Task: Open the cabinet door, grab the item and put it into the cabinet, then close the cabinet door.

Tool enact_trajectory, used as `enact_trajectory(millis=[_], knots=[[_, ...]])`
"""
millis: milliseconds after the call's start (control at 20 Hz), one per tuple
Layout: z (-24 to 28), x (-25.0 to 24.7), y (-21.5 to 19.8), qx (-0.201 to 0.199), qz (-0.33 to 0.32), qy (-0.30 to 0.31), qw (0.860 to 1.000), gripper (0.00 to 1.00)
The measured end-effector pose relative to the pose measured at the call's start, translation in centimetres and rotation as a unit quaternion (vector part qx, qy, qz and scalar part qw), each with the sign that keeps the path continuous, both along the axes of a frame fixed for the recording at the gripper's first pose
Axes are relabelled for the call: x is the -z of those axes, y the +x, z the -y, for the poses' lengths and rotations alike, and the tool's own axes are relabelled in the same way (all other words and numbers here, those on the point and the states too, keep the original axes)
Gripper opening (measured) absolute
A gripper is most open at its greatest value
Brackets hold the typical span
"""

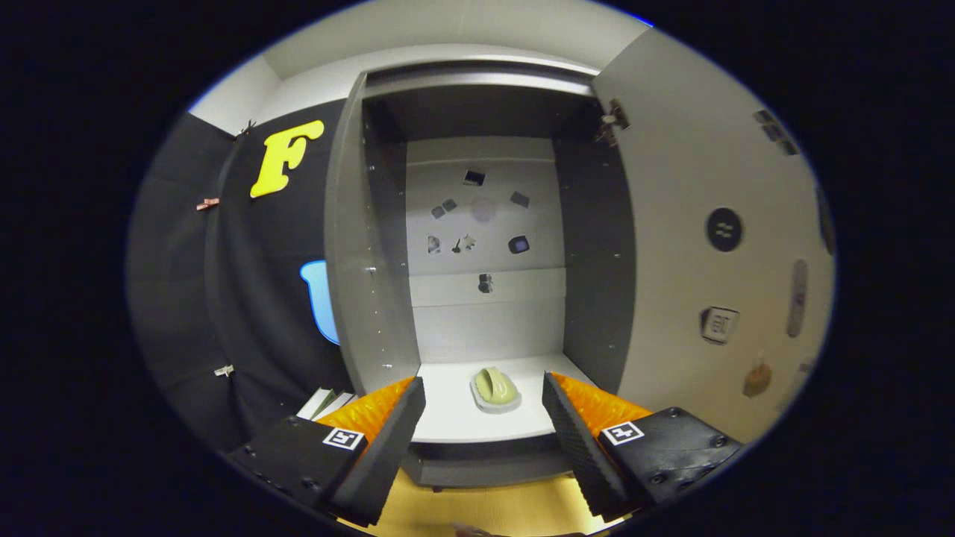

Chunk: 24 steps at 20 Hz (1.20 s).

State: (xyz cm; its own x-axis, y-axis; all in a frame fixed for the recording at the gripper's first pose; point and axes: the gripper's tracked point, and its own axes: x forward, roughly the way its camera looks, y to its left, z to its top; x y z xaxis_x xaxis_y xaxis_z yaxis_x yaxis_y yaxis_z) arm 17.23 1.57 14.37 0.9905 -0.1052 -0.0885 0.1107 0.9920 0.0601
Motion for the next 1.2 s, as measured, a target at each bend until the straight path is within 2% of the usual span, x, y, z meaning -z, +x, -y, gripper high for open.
enact_trajectory(millis=[200, 450, 600, 750, 1200], knots=[[0.1, -0.3, -5.7, 0.006, -0.004, -0.004, 1.000, 0.99], [0.6, -0.7, -13.2, -0.031, 0.002, -0.010, 0.999, 0.99], [3.0, -1.6, -17.0, -0.049, 0.001, -0.031, 0.998, 0.99], [7.1, -3.7, -19.9, -0.044, 0.027, -0.035, 0.998, 0.98], [22.5, -6.4, -26.0, 0.058, 0.073, -0.048, 0.995, 0.98]])
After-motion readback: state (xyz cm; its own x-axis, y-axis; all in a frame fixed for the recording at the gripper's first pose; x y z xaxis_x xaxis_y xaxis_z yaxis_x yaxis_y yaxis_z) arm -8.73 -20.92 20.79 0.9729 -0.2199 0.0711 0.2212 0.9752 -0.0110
